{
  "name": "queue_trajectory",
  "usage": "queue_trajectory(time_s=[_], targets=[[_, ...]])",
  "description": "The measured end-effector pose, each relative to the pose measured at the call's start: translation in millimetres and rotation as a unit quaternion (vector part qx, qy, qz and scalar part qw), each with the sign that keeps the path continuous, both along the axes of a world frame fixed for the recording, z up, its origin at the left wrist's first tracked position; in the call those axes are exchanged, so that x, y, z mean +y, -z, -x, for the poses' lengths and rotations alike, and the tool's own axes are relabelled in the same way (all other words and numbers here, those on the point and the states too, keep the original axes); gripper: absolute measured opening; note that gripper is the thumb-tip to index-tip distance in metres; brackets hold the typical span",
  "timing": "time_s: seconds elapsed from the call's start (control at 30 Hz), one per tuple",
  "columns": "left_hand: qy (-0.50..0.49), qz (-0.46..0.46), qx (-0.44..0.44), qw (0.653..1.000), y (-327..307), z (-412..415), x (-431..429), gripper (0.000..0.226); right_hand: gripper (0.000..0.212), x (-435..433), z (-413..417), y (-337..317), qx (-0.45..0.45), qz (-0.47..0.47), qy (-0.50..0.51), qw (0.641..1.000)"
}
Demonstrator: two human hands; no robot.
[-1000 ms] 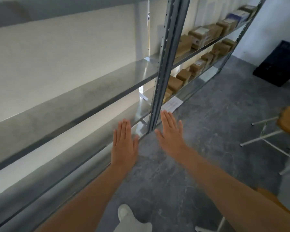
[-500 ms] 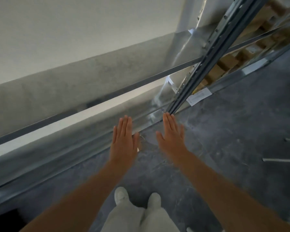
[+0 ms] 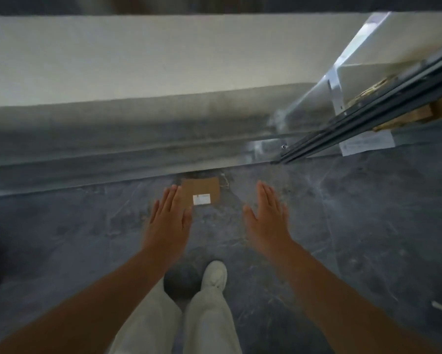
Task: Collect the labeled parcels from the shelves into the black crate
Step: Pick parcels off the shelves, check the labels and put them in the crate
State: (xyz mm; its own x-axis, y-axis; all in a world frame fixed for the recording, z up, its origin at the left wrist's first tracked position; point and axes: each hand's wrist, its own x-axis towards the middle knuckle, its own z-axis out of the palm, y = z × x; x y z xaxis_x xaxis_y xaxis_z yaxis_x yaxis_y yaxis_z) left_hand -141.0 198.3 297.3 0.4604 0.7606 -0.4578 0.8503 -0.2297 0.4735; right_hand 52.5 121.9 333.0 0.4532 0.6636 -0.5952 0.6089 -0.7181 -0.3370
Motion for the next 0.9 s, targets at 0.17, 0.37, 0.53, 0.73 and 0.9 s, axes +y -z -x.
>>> queue_trajectory(time_s=[0.17,0.37,0.53,0.73,0.9], targets=[[-0.083,0.085,0.013,0.993,93,1,-9,0.054,0.062,5,-4,108,0.059,0.036,0.052,0.996],[-0.156,0.169,0.037,0.972,182,7,-5,0.046,0.065,8,9,224,0.181,0.088,0.167,0.965],[-0.2,0.214,0.029,0.956,261,12,15,0.039,0.062,19,13,295,0.199,0.083,0.198,0.956],[-0.245,0.252,-0.006,0.936,340,5,41,0.033,0.063,45,9,376,0.186,0.081,0.227,0.953],[-0.294,0.295,-0.077,0.906,386,-4,56,0.039,0.061,77,4,412,0.223,0.085,0.252,0.938]])
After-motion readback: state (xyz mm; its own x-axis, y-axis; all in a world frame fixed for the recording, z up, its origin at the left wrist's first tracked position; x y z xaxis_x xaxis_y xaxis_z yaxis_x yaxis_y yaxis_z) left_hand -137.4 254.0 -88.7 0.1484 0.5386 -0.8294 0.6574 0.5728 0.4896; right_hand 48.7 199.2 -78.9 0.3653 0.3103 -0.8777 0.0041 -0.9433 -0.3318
